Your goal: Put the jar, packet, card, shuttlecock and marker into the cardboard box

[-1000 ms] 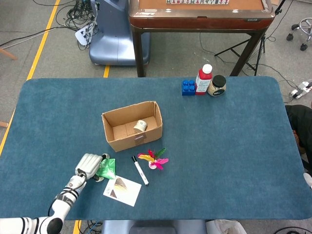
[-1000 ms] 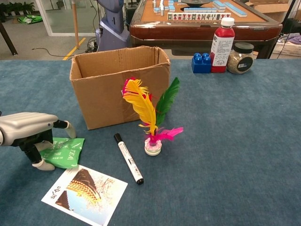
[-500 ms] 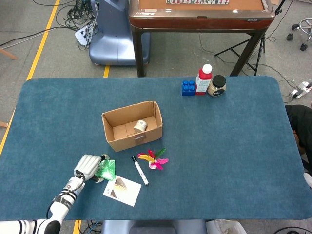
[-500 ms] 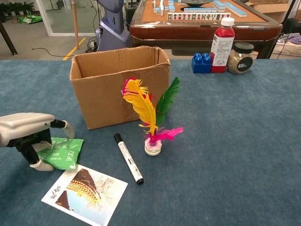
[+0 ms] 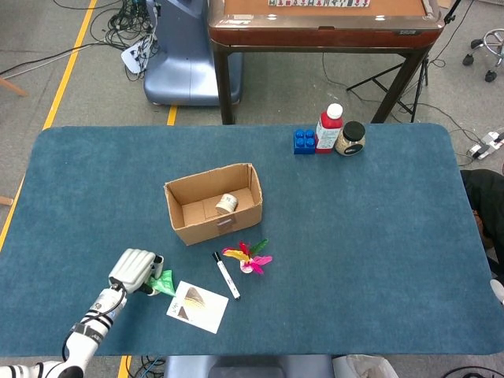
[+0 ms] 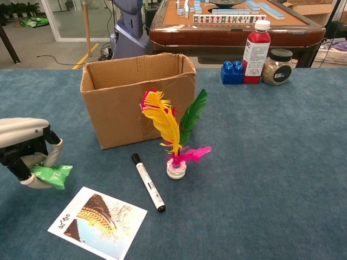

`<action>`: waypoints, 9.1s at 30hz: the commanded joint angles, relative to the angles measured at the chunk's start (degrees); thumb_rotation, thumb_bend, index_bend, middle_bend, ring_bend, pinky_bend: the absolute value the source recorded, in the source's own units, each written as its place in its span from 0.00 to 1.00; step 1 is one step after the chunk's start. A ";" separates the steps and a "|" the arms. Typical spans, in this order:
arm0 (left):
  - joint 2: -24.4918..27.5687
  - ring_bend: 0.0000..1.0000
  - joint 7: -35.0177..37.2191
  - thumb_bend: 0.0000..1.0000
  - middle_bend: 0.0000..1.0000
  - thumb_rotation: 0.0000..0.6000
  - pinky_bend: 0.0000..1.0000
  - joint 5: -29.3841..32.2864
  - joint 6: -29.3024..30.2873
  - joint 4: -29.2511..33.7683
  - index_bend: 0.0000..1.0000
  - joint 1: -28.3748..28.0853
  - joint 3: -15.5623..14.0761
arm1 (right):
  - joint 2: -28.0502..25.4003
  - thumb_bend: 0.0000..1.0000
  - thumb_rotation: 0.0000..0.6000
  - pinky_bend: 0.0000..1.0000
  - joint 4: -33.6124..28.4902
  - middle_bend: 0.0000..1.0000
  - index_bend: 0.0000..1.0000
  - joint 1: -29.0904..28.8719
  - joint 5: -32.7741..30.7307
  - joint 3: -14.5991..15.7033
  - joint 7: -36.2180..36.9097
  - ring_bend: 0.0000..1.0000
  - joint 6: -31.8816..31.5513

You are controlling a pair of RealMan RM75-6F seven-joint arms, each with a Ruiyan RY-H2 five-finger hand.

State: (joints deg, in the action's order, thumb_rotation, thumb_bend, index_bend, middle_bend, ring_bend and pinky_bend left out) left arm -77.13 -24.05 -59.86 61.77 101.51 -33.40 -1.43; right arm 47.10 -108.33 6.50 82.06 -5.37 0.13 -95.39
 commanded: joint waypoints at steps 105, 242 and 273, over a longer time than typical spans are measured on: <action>6.68 0.88 -11.30 0.06 0.61 1.00 1.00 29.99 3.03 8.22 0.15 -27.01 16.11 | -0.08 0.19 1.00 0.39 0.07 0.35 0.26 -0.57 0.49 0.37 0.24 0.26 0.99; -4.96 0.00 -3.50 0.06 0.00 1.00 0.05 -26.52 0.62 -0.43 0.35 15.77 -3.59 | 0.62 0.19 1.00 0.39 -0.53 0.35 0.26 -1.14 -0.86 0.47 -2.69 0.26 2.13; -8.72 0.00 -6.65 0.14 0.00 1.00 0.05 -17.63 -1.47 -0.58 0.35 12.90 -2.18 | 0.17 0.19 1.00 0.39 -0.47 0.35 0.26 -0.93 -0.54 0.53 -1.78 0.26 1.84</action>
State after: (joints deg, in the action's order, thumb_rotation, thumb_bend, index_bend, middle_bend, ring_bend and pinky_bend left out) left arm -85.83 -30.70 -77.49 60.29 100.94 -20.48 -3.59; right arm 47.27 -108.81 5.57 81.52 -4.84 -1.65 -93.54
